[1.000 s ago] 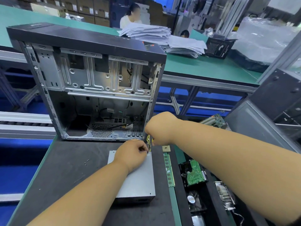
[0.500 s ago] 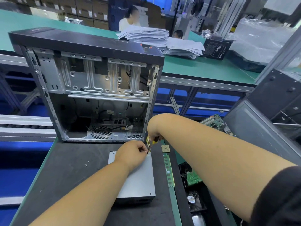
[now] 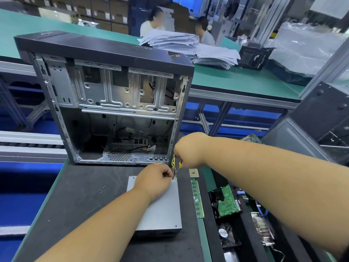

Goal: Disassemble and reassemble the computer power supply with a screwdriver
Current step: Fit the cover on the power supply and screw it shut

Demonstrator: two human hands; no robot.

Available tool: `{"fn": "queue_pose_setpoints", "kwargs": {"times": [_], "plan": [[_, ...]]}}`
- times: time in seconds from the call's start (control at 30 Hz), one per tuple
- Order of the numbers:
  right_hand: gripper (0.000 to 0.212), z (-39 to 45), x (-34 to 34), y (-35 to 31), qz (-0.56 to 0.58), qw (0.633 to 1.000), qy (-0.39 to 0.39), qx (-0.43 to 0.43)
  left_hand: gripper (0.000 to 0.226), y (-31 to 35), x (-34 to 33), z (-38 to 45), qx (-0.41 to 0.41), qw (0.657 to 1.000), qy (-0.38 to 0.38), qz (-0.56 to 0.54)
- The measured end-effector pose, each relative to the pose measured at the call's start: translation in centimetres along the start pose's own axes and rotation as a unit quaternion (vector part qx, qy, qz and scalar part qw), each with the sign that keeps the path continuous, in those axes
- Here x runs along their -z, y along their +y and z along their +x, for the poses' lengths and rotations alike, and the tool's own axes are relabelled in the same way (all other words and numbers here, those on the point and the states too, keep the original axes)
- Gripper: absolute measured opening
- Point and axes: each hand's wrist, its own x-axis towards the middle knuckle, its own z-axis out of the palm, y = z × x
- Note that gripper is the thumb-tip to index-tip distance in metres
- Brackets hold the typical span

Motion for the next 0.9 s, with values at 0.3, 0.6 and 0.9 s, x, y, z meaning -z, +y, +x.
{"fn": "queue_pose_setpoints", "kwargs": {"times": [0.3, 0.6, 0.9], "plan": [[0.041, 0.8, -0.1, 0.9, 0.386, 0.874, -0.26, -0.143, 0.009, 0.2, -0.3, 0.3, 0.035, 0.999, 0.007, 0.012], [0.019, -1.5, -1.1, 2.7, 0.408, 0.89, -0.087, -0.183, 0.009, 0.8, 0.0, 1.2, 0.065, 0.997, -0.037, 0.022], [0.03, -0.1, -4.5, -1.1, 0.611, 0.77, 0.096, -0.154, 0.02, -3.5, 4.3, -0.5, 0.075, 0.993, 0.082, -0.035]]}}
